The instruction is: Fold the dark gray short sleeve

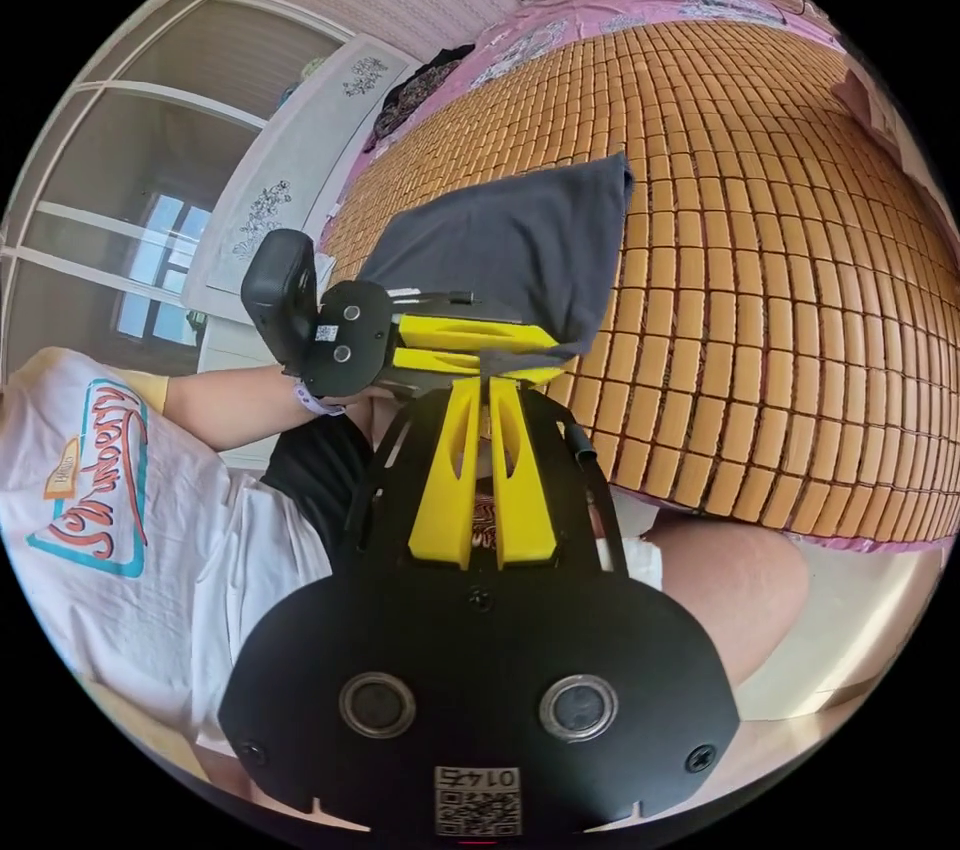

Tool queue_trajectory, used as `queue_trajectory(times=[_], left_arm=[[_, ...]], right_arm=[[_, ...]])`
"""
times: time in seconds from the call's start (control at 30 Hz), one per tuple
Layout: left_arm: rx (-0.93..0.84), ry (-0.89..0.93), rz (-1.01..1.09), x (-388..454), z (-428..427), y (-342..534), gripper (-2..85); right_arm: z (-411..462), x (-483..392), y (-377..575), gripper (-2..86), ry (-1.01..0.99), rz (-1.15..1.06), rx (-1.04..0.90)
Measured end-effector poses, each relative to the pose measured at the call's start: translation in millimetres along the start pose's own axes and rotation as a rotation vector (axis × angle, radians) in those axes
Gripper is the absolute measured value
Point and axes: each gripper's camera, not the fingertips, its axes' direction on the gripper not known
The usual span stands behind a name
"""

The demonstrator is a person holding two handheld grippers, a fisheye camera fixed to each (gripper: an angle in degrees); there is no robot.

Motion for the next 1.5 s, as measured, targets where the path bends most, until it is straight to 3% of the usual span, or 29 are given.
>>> queue_trajectory(times=[0.2,0.37,0.57,0.87,1.03,1.2,1.3,1.4,1.5], left_arm=[[0.004,0.043,0.025,28,-23,27,-0.5],[0.007,0.057,-0.004,42,-44,43,-0.6],[0.043,0.054,-0.015,45,-69,48,-0.7],[0.312,0.175,-0.018,36,-140,25,-0.8],[0.433,0.185,-0.170,-2,-189,38,-0.8],[0.493,0.091,-0.414,-58,-234,83,0.1],[0.445,-0.038,-0.690,-103,-245,123,3.8],[0.304,-0.113,-0.927,-144,-227,167,9.4],[0.226,-0.015,-1.062,-168,-219,190,11.1]], right_arm=[[-12,38,6,7.8,0.150,0.154,0.137],[-1,63,-11,10.9,0.115,0.280,0.262],[7,70,-9,2.6,0.122,0.288,0.241],[-80,51,39,1.0,0.209,0.265,0.363],[-109,17,32,1.1,0.237,0.211,0.396],[-83,-41,-41,1.9,0.171,0.019,0.344],[-41,-74,-96,3.0,0.100,-0.053,0.300],[19,-86,-147,5.1,0.175,-0.033,0.217],[73,-86,-175,6.5,0.266,-0.035,0.108]])
